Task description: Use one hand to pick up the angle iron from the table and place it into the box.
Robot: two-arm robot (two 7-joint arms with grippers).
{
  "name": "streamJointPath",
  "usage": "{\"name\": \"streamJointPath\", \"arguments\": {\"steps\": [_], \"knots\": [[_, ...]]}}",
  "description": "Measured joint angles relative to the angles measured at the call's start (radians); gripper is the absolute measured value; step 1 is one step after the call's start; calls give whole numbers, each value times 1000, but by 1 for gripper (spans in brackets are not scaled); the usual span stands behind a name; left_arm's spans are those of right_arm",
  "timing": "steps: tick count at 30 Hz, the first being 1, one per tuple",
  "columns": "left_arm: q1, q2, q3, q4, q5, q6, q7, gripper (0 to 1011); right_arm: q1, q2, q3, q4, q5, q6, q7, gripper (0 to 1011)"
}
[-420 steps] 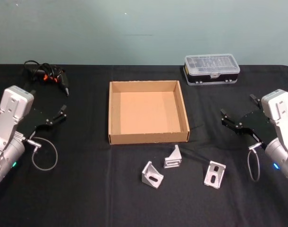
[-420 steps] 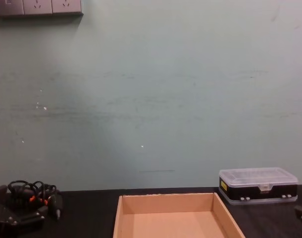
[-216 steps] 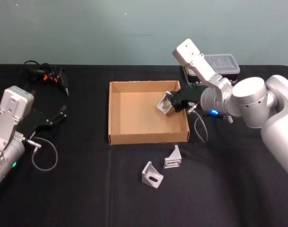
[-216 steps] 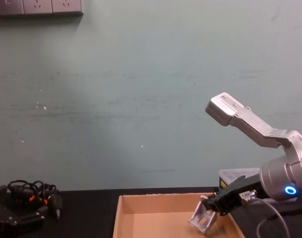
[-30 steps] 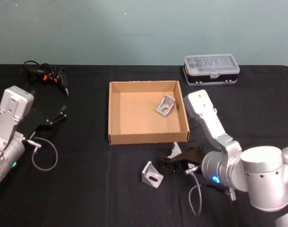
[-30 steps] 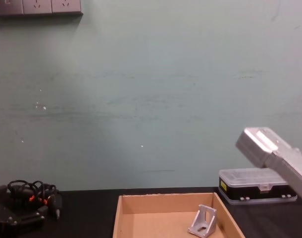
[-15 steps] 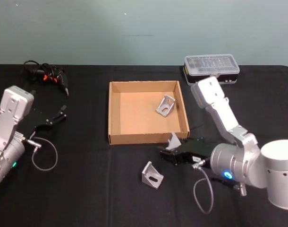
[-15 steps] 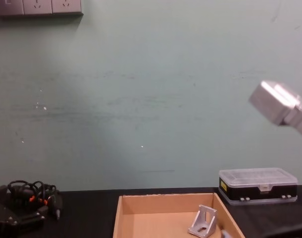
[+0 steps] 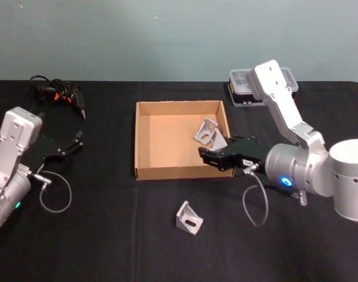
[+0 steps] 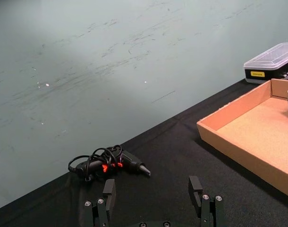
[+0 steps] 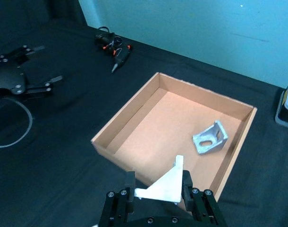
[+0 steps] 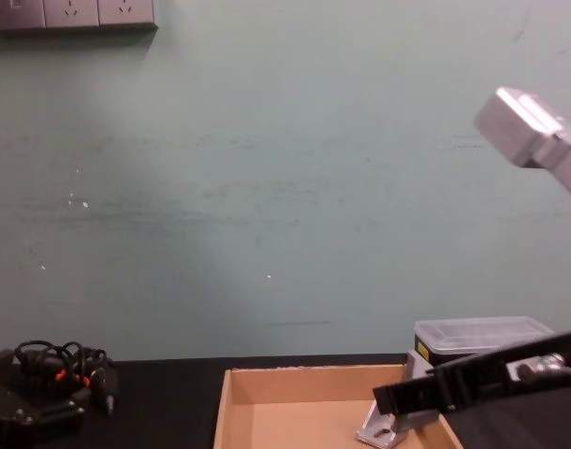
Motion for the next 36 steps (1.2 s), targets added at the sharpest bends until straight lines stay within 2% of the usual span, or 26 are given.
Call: {"name": "streamJointPath", "arguments": {"steps": [3, 6, 9, 16, 19, 25, 26, 29, 36], "knots": [[0, 0, 0, 0, 0, 0, 0, 1011, 52, -5, -22, 61, -5, -14, 8, 585], [0, 0, 0, 0, 0, 0, 0, 1011, 113, -18, -59, 137, -22, -32, 14, 585], [0, 0, 0, 0, 0, 0, 0, 1011, 148, -30, -82, 186, -34, -41, 18, 583], [0, 0, 0, 0, 0, 0, 0, 1011, 248, -84, -132, 353, -65, -68, 22, 583], [0, 0, 0, 0, 0, 0, 0, 1011, 301, -117, -155, 454, -83, -86, 26, 583], [0, 0, 0, 0, 0, 0, 0, 1011, 369, -164, -169, 583, -101, -100, 30, 582], [0, 0, 0, 0, 0, 0, 0, 1011, 369, -164, -169, 583, -101, -100, 30, 582], [0, 0, 0, 0, 0, 0, 0, 1011, 395, -182, -174, 642, -113, -106, 33, 582], [0, 0, 0, 0, 0, 0, 0, 1011, 417, -202, -174, 698, -125, -118, 37, 582]]}}
